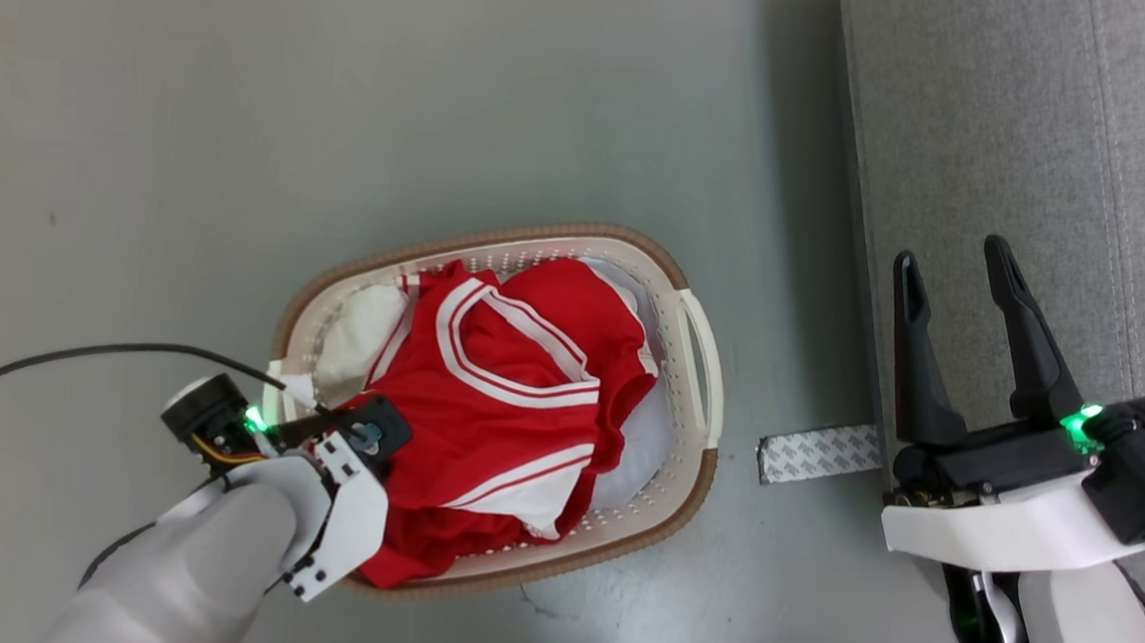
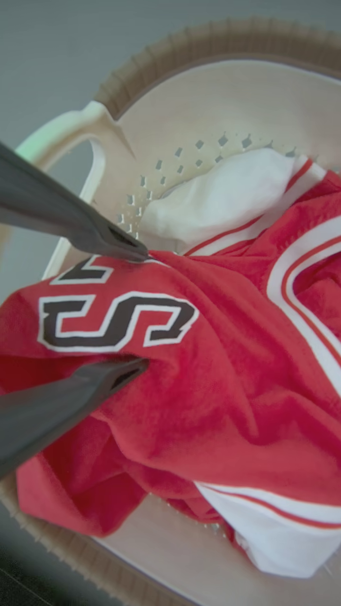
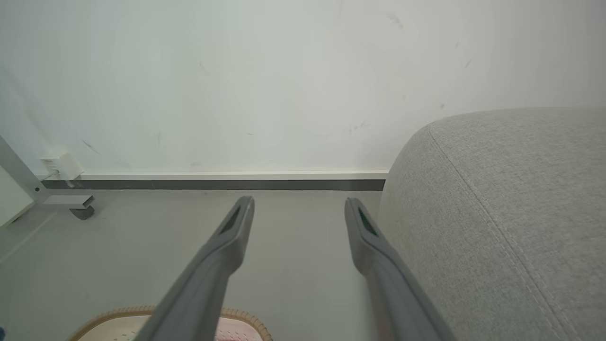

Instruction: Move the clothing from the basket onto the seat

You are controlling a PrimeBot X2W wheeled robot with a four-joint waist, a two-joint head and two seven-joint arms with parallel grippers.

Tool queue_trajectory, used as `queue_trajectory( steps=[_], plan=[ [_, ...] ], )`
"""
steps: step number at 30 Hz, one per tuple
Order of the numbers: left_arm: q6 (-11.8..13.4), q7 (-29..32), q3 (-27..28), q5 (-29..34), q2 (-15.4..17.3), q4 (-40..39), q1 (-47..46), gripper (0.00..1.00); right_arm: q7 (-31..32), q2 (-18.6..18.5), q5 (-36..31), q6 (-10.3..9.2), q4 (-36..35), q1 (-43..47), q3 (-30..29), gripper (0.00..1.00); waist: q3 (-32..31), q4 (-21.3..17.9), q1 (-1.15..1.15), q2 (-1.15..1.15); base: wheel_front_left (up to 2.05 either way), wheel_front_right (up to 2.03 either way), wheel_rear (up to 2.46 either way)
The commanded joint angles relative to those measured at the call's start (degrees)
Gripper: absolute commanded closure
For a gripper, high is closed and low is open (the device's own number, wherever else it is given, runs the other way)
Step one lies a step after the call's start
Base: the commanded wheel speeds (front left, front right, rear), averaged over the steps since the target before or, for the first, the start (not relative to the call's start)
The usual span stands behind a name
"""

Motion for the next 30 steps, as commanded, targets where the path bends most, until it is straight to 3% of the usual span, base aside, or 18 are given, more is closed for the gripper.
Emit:
queue_trajectory(
  steps=[1,7,8,9,18,30],
  plan=[
    [0.02,0.14,-0.31,0.55,0.45,0.61,-0.75,0.00,0.02,-0.15,0.46,-0.12,-0.54,-1.26,0.22,0.00,0.81,-0.40,-0.01,0.00,0.00,0.00,0.00],
    [-0.22,1.20,-1.42,0.14,-0.02,2.15,-1.80,0.00,0.02,-0.16,1.16,-0.12,-0.94,-2.06,0.85,0.00,2.53,-0.90,-0.01,0.00,0.00,0.00,0.00],
    [-0.27,1.22,-1.48,-0.13,-0.16,2.30,-2.00,0.45,0.02,-0.16,1.21,-0.12,-1.00,-2.09,0.88,0.00,2.71,-0.95,-0.01,0.00,0.00,0.00,0.00],
    [-0.29,1.28,-1.59,-0.31,-0.26,2.49,-2.16,0.97,0.02,-0.16,1.23,-0.12,-1.00,-2.07,0.82,0.00,2.84,-1.00,-0.01,0.00,0.00,0.00,0.00],
    [-0.39,-2.80,-0.06,-5.05,-2.49,1.99,-0.23,1.00,0.02,-0.16,-0.09,-0.12,0.61,-0.47,-1.25,0.00,-0.76,0.98,-0.01,0.00,0.00,0.00,0.00],
    [-0.35,-10.00,5.18,-15.68,-5.93,-4.34,8.53,1.00,0.03,-0.19,-3.19,-0.12,5.38,6.28,-5.35,0.00,-17.53,9.51,-0.01,0.00,0.00,0.00,0.00]
  ],
)
